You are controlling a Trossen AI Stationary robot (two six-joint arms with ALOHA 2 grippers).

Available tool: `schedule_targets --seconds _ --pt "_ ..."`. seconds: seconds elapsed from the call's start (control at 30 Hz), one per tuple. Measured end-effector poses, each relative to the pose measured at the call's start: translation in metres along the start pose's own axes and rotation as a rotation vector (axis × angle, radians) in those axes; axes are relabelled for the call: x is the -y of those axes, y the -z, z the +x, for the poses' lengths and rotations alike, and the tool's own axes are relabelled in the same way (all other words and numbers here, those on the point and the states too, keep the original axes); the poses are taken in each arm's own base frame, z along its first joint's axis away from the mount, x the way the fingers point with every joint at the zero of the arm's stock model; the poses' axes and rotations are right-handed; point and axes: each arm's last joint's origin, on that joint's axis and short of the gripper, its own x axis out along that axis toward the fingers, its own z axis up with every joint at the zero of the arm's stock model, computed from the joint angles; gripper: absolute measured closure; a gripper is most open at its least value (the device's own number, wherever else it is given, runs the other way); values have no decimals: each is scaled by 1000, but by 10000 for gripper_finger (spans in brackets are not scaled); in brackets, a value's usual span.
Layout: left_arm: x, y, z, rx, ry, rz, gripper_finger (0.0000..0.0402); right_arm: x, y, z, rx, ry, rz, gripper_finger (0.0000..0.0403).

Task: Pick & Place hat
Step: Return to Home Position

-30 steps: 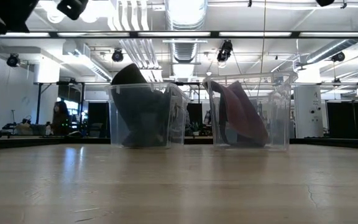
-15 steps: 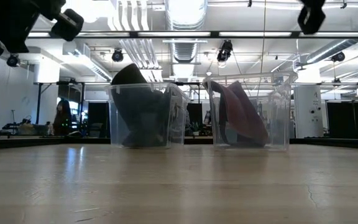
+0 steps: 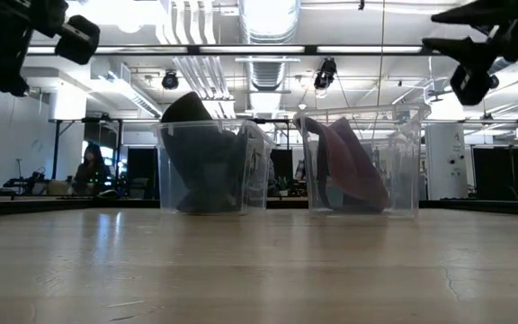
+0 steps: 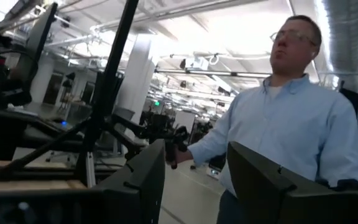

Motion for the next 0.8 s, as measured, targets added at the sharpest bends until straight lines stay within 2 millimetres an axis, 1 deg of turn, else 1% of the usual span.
schedule_targets --seconds 0.1,0.23,0.33,0.43,0.63,0.73,0.8 --pt "-1 1 0 -18 -2 6 234 7 7 -4 2 -2 -8 273" --pt "-1 2 -1 -43 17 60 234 16 17 -7 -4 2 -55 275" --pt "-2 1 0 -13 -18 41 234 23 25 -9 -13 9 -62 279" --pt "-3 0 0 19 -46 16 234 25 27 -10 -37 25 -78 282" --pt "-4 1 0 19 -56 5 234 26 28 -11 -57 40 -152 284" --pt "-4 1 0 16 -58 -2 234 31 34 -11 -114 80 -196 280" --pt "-3 3 0 6 -51 -22 234 33 36 -11 -138 96 -194 277"
